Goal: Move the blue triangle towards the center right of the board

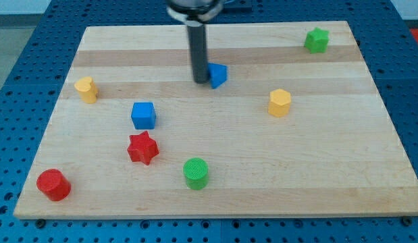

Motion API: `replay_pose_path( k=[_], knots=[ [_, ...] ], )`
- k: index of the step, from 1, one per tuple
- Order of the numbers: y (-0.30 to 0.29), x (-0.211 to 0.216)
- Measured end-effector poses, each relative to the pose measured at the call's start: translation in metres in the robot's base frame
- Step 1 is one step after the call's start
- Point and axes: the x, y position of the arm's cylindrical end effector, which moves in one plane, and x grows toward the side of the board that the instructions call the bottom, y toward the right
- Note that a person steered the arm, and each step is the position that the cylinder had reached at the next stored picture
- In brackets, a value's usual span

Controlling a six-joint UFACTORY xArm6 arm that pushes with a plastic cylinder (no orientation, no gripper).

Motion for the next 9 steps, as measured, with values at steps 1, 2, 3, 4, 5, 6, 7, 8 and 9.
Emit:
replay_pose_path(
  k=[1, 2, 3, 4, 5, 6, 7, 8, 9],
  knots=[
    [0.055, 0.000],
    [0.112, 0.000],
    [0.137, 0.000],
    [0.133, 0.000],
    [0.109, -0.007],
    [0.105, -0.039],
    [0.113, -0.070],
    [0.125, -0.054],
    [0.135, -0.027]
  ],
)
